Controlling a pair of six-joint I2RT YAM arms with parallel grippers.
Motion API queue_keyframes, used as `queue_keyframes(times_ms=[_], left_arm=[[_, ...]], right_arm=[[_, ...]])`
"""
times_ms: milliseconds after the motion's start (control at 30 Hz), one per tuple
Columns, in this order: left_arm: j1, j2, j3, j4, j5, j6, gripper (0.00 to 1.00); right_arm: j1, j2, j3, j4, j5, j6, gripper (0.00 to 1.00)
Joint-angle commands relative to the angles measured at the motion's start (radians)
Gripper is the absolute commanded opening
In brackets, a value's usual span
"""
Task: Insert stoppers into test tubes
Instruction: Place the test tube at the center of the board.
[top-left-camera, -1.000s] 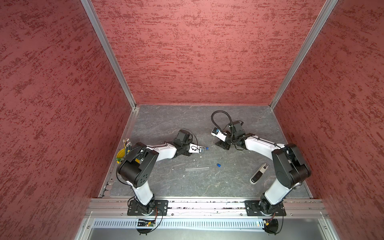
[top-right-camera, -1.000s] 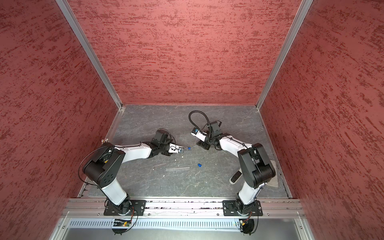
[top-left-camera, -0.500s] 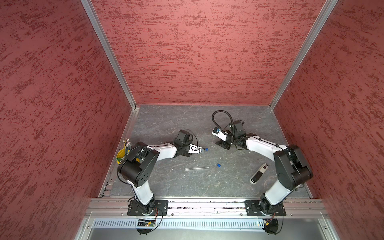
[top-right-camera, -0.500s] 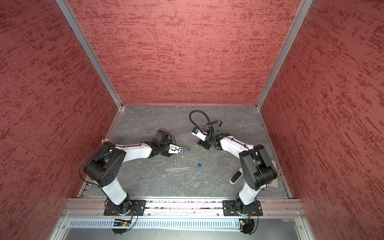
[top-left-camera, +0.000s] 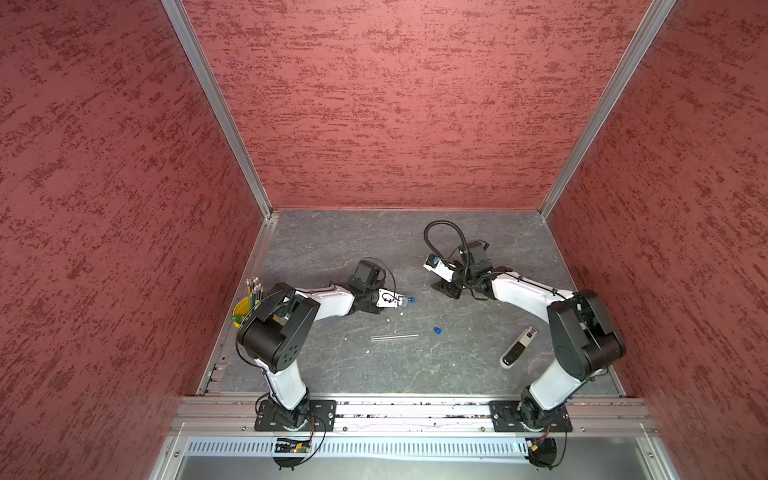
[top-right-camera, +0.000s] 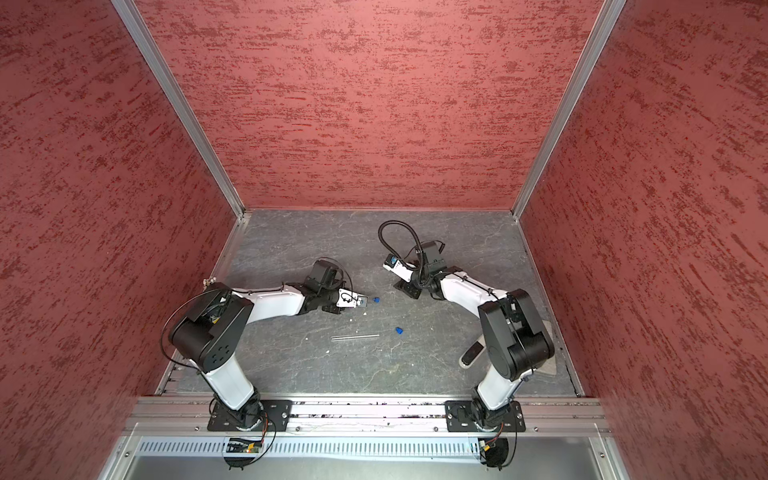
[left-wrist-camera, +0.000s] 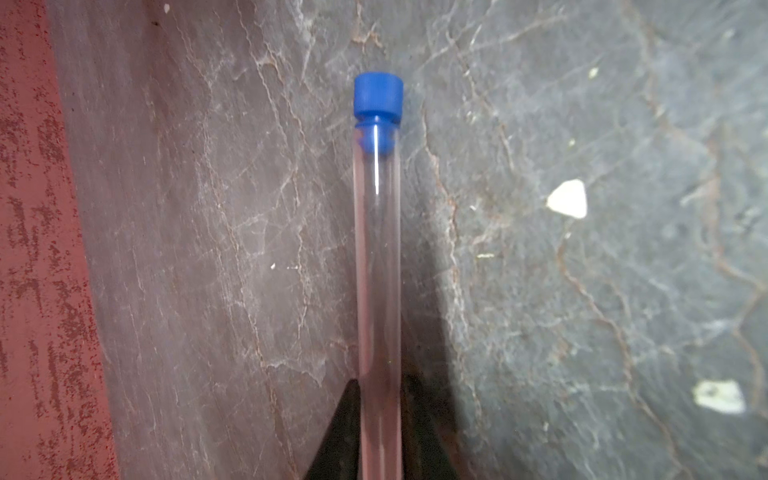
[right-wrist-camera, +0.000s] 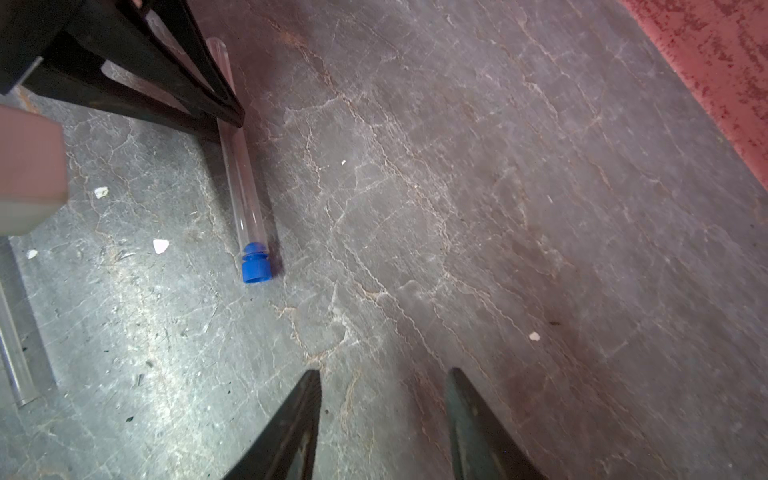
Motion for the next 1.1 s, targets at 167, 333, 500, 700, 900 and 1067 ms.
queue_keyframes(times_ms=[167, 333, 500, 700, 900, 1067], left_arm=[[0.006, 0.003, 0.016, -0.019, 0.008, -0.01, 0.21], [0.004, -0.002, 0.014, -0.02, 0.007, -0.012, 0.22], [0.002, -0.012, 0.014, -0.019, 0.002, -0.016, 0.27], [-0.004, -0.033, 0.011, -0.027, -0.01, -0.022, 0.31], [-0.024, -0.074, 0.011, -0.06, -0.03, -0.032, 0.31], [-0.046, -0.126, 0.011, -0.117, -0.058, -0.048, 0.31]], right_arm=[[-0.007, -0.034, -0.016, 0.014, 0.009, -0.006, 0.52], [-0.007, -0.037, -0.017, 0.014, 0.011, -0.006, 0.52], [-0.007, -0.034, -0.018, 0.014, 0.004, -0.003, 0.52], [-0.007, -0.041, -0.023, 0.017, -0.008, 0.001, 0.52], [-0.007, -0.053, -0.03, 0.03, -0.013, 0.012, 0.52], [-0.007, -0.077, -0.044, 0.046, -0.02, 0.023, 0.52]])
